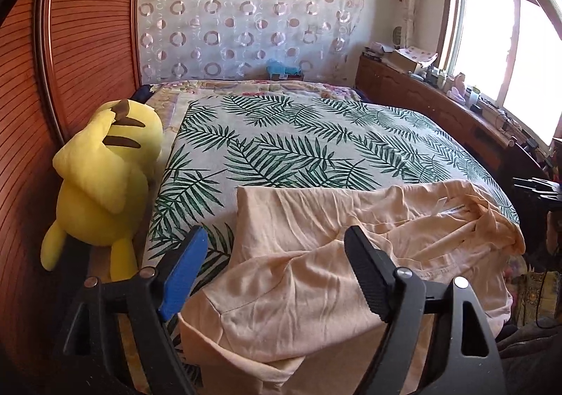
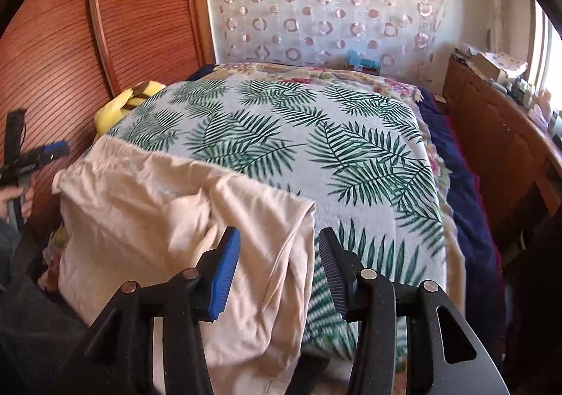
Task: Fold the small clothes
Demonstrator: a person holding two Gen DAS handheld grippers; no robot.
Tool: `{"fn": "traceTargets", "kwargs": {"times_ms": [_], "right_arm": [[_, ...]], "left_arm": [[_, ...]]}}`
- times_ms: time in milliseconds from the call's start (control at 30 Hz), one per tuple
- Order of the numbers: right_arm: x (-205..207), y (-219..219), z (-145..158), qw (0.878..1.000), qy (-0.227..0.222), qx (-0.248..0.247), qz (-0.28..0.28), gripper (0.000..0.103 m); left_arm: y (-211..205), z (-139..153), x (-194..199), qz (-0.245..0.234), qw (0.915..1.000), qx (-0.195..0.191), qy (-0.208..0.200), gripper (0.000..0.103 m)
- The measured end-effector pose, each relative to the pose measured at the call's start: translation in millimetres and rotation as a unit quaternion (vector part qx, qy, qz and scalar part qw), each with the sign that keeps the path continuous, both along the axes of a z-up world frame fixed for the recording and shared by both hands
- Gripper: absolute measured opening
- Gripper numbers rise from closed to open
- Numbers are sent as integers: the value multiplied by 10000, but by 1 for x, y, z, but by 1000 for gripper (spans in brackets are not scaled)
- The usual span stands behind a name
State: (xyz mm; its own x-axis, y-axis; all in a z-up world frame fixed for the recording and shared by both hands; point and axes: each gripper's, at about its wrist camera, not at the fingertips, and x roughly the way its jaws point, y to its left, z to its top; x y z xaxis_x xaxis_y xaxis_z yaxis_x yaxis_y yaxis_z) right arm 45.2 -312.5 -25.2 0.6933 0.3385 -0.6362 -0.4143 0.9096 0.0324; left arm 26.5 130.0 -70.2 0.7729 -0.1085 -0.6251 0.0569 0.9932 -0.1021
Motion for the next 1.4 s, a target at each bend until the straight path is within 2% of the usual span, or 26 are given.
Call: {"fn": "traceTargets", "kwargs": {"times_ms": [267,500,533,567,600,700,767,833,900,1000,1067,1100,1133,1167,1200,1233,1367,1400], "right_arm": [[64,6,-39,9978,584,225,-221,48],[83,19,-48,9976,610,257,-180,48],[84,19,-49,9976,610,286,-153,41],[86,18,-50,9973,624,366,-90,28],[85,17,-51,9972,620,427,-43,10],[76,5,-43,9978,152,479,-431,8],[76,-6,-42,9949,189,621,-766,8],[76,-9,-44,9941,253,743,-743,8],[74,-3,-45,9961,182,490,-714,8],[75,2,-45,9969,157,410,-659,8],[76,5,-45,9972,159,447,-576,13],[77,6,-46,9973,171,432,-574,22],[78,6,-47,9973,183,392,-590,34],[79,6,-49,9974,198,403,-566,40],[80,5,-49,9974,236,441,-513,49],[81,5,-52,9974,308,448,-471,53],[89,10,-61,9971,532,260,-484,56],[89,10,-60,9974,480,270,-474,56]], "left_arm": [[7,-2,42,-7,9998,140,165,80],[12,-19,74,72,9984,296,478,80],[12,-21,76,69,9982,331,501,80],[11,-23,77,67,9980,355,515,80],[10,-26,80,66,9977,391,552,80],[10,-31,83,87,9971,416,632,80],[11,-35,84,105,9969,383,681,80],[13,-38,84,101,9967,360,714,80],[14,-40,84,105,9966,350,742,80],[16,-42,84,47,9966,234,791,79],[17,-43,86,-47,9961,104,871,66],[17,-44,88,-79,9958,79,914,60],[16,-45,89,-104,9954,66,951,58],[16,-46,90,-130,9951,66,973,56],[15,-46,90,-145,9951,79,976,54],[14,-46,91,-154,9949,82,993,54],[11,-45,95,-221,9941,68,1060,49],[11,-44,96,-261,9937,57,1085,42]]}}
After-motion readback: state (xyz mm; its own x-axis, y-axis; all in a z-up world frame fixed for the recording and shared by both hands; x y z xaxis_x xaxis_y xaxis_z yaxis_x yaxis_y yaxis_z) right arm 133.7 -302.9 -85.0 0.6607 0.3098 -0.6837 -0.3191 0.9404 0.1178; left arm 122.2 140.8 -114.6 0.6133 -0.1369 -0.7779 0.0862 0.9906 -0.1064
